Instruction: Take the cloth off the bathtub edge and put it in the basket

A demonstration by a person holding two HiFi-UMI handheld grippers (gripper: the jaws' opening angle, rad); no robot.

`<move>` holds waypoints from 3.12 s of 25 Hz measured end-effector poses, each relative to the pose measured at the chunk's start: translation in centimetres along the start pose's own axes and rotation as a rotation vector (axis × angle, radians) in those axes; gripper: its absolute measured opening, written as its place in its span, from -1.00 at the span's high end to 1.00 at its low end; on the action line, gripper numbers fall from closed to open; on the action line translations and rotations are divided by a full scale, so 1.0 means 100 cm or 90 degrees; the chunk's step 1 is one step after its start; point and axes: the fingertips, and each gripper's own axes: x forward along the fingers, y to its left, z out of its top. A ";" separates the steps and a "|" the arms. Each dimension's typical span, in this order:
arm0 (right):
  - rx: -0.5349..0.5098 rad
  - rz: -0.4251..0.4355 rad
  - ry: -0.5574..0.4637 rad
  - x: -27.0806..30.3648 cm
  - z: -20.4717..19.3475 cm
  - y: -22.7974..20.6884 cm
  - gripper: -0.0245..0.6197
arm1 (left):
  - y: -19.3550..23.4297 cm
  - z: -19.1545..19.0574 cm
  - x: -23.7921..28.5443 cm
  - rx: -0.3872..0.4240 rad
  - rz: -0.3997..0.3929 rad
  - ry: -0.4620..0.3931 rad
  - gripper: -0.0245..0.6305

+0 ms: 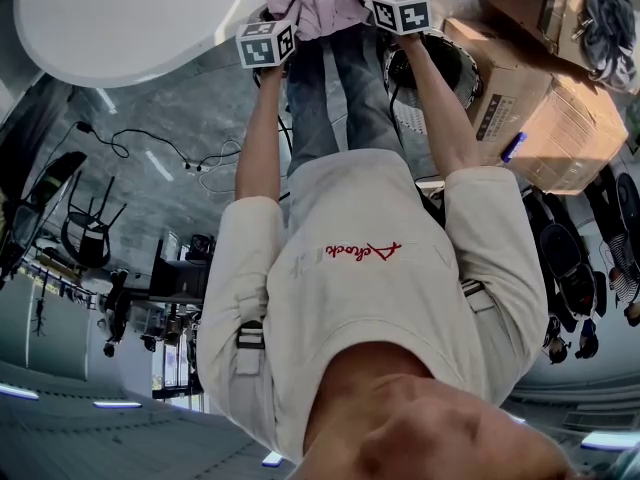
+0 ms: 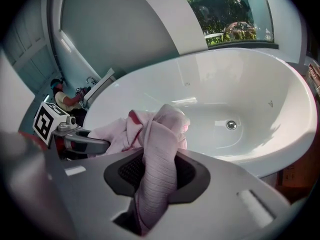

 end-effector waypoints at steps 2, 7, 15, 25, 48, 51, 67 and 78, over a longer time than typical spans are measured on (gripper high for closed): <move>-0.001 0.002 -0.007 -0.006 0.002 0.005 0.59 | -0.005 0.002 -0.003 0.002 -0.004 -0.008 0.62; -0.008 0.010 -0.039 -0.026 0.011 0.022 0.59 | -0.020 0.012 -0.020 0.013 -0.008 -0.033 0.63; -0.026 0.010 -0.115 -0.075 0.049 0.047 0.59 | -0.048 0.051 -0.059 0.027 -0.013 -0.107 0.63; -0.088 0.014 -0.221 -0.153 0.123 0.080 0.59 | -0.095 0.124 -0.125 0.077 -0.011 -0.219 0.63; -0.224 0.000 -0.451 -0.317 0.279 0.170 0.59 | -0.182 0.281 -0.283 0.237 -0.013 -0.424 0.63; -0.234 -0.004 -0.478 -0.339 0.297 0.176 0.59 | -0.197 0.301 -0.299 0.261 -0.015 -0.446 0.63; -0.281 -0.017 -0.561 -0.412 0.354 0.185 0.59 | -0.252 0.369 -0.342 0.322 -0.025 -0.530 0.63; -0.239 -0.086 -0.600 -0.463 0.344 0.132 0.59 | -0.317 0.385 -0.306 0.364 -0.097 -0.505 0.63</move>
